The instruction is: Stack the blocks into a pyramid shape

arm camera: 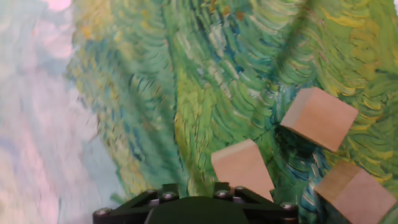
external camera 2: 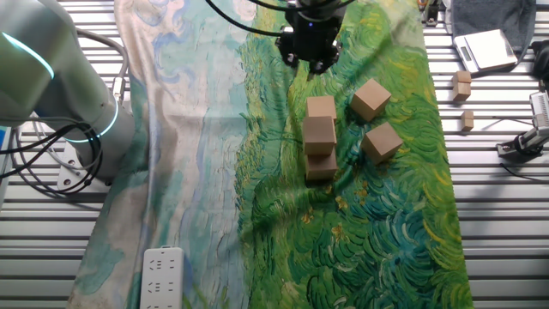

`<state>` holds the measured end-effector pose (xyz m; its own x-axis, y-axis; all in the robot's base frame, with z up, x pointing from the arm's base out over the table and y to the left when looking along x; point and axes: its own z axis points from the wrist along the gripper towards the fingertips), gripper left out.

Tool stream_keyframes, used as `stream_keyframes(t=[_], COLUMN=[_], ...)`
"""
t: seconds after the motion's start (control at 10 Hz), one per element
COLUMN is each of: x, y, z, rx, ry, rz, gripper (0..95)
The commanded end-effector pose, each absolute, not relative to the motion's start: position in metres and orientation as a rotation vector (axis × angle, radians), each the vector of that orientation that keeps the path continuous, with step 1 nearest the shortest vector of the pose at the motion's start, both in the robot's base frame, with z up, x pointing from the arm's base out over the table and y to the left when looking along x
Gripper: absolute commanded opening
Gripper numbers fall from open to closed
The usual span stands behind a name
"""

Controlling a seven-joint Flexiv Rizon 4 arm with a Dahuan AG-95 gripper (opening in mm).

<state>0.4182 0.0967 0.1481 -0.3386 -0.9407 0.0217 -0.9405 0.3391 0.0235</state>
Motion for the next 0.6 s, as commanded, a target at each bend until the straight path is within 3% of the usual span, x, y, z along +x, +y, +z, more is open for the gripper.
stream_keyframes(t=[0.1, 0.6], x=[0.4153, 0.4153], y=[0.0954, 0.0954], z=[0.1496, 0.1496], rx=[1.777, 1.662], ry=[-2.554, -2.591], rz=[-0.003, 0.006], gripper=[0.0, 0.0])
